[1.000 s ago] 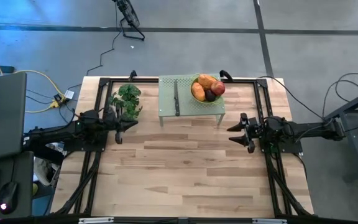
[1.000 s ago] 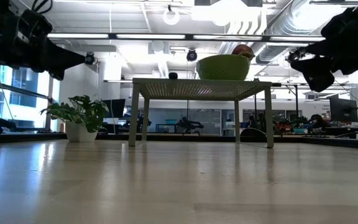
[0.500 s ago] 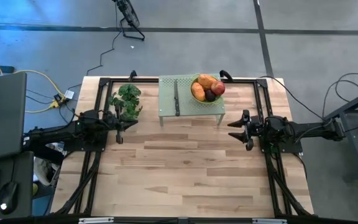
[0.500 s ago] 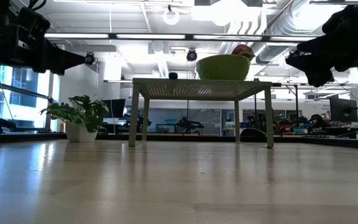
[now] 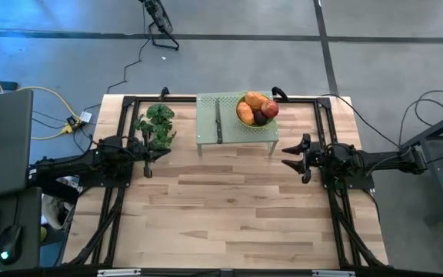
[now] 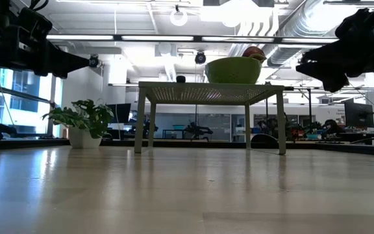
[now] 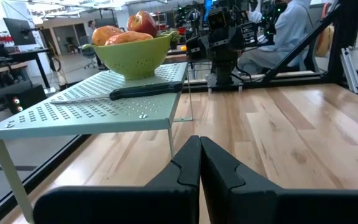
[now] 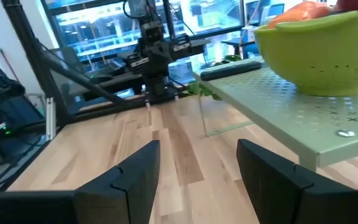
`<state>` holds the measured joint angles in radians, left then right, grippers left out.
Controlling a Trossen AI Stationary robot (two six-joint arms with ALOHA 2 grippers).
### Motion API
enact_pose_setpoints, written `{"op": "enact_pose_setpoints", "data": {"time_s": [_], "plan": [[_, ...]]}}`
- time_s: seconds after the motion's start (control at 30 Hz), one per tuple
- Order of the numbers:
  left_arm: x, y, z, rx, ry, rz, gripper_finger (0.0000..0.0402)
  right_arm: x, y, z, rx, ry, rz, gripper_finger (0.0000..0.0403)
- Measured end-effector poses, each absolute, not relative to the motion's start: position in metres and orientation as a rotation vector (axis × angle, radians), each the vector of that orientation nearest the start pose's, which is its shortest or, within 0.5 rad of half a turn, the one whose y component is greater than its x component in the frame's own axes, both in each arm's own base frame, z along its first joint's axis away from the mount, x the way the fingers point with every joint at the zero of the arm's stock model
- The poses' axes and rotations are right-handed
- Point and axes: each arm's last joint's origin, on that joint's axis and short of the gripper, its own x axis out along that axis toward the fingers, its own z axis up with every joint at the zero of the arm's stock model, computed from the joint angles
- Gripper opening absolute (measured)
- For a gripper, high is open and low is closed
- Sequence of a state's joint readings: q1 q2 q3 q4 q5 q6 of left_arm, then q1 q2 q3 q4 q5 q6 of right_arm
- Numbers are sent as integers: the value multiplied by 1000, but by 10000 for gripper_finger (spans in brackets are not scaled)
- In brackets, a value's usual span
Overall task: Pick & Place Fruit
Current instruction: Return to Home Position
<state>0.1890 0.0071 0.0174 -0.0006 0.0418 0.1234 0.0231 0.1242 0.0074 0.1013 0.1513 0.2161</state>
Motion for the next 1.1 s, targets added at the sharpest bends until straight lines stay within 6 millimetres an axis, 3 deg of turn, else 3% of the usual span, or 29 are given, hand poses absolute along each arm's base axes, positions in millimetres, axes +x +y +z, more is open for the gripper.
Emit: {"op": "enact_pose_setpoints", "data": {"time_s": [1.1], "plan": [[96, 17, 169, 125, 0, 150, 1, 105, -2, 165, 203, 5, -133, 206]]}}
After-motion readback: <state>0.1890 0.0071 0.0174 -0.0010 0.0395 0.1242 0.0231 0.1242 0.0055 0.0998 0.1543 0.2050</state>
